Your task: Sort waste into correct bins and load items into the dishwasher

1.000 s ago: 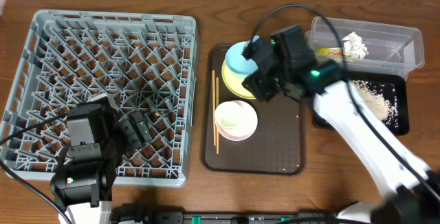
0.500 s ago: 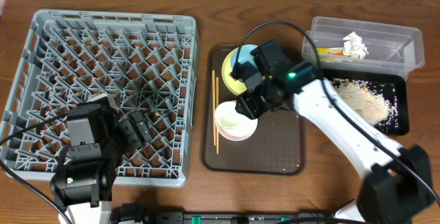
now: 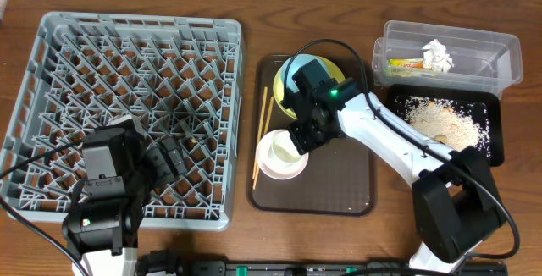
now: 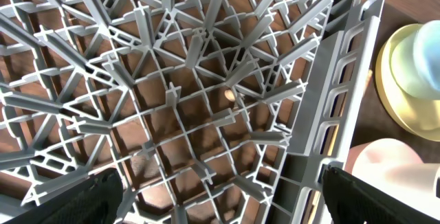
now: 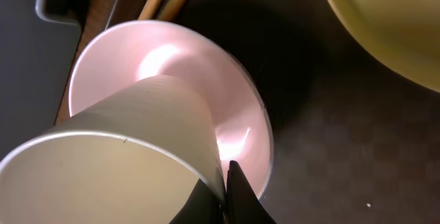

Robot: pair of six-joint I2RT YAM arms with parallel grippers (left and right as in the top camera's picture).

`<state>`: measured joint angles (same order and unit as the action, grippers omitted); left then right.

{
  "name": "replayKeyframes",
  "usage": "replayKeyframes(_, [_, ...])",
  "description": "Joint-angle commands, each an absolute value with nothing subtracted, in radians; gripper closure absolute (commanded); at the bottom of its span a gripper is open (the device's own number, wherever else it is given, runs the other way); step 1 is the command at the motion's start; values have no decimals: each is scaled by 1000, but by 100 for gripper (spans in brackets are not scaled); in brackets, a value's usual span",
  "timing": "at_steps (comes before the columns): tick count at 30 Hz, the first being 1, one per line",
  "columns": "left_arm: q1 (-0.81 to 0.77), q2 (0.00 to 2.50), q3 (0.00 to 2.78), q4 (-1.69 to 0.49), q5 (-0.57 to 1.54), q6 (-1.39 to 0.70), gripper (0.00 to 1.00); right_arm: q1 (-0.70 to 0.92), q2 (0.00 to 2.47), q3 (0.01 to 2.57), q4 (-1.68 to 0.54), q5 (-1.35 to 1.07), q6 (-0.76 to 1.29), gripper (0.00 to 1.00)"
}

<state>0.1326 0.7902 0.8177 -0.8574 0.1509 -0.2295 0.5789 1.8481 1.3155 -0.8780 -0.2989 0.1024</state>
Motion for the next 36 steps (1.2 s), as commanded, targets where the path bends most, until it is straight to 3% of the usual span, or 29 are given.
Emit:
replayKeyframes(1, [126, 791, 823, -862, 149, -231, 5, 538, 1768, 1357, -884, -295, 125, 99])
replayKeyframes(9, [126, 791, 823, -859, 208, -243, 5, 336, 1582, 1372, -883, -392, 134, 99])
replayKeyframes(17, [126, 854, 823, -686, 629, -339, 5, 262, 1595, 1365, -877, -810, 42, 99])
replayKeyframes(28, [115, 1127, 823, -164, 1393, -642, 5, 282, 1651, 1365, -738, -1284, -9, 99])
replayKeyframes(36, [-25, 1216, 823, 53, 1472, -746, 5, 283, 1651, 1365, -687, -1336, -9, 99])
